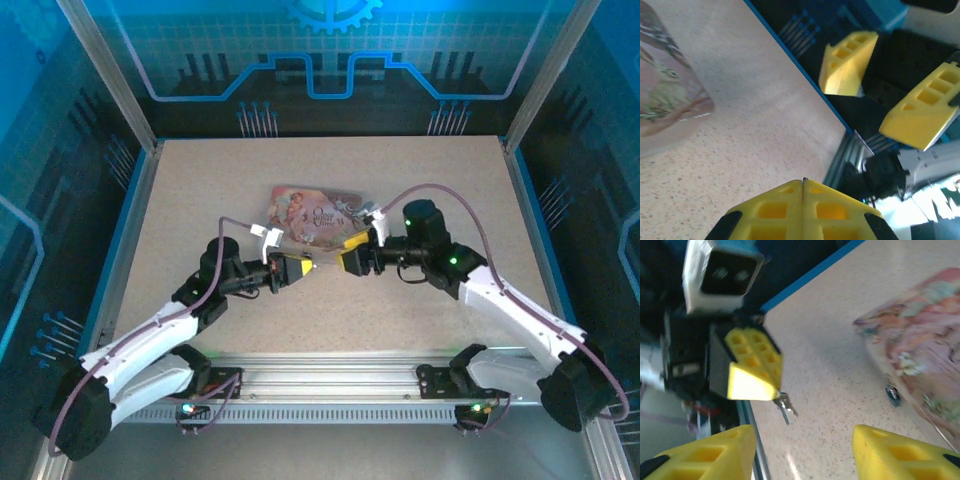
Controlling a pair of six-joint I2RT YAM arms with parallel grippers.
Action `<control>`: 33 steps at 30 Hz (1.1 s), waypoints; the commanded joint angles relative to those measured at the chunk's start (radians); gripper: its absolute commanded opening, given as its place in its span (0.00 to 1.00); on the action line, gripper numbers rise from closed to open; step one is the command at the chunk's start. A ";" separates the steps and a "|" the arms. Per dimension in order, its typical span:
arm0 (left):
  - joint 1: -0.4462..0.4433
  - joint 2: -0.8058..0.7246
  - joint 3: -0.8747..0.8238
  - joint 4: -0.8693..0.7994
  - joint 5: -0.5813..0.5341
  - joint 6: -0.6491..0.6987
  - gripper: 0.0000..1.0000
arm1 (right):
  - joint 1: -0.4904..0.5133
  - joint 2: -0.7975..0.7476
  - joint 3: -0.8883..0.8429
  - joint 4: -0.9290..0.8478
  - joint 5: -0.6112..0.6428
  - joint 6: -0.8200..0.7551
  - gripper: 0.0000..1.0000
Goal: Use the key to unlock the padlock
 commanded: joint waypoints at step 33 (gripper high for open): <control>-0.005 -0.003 -0.063 0.420 -0.115 -0.323 0.00 | 0.141 0.162 -0.030 0.591 0.027 0.549 0.33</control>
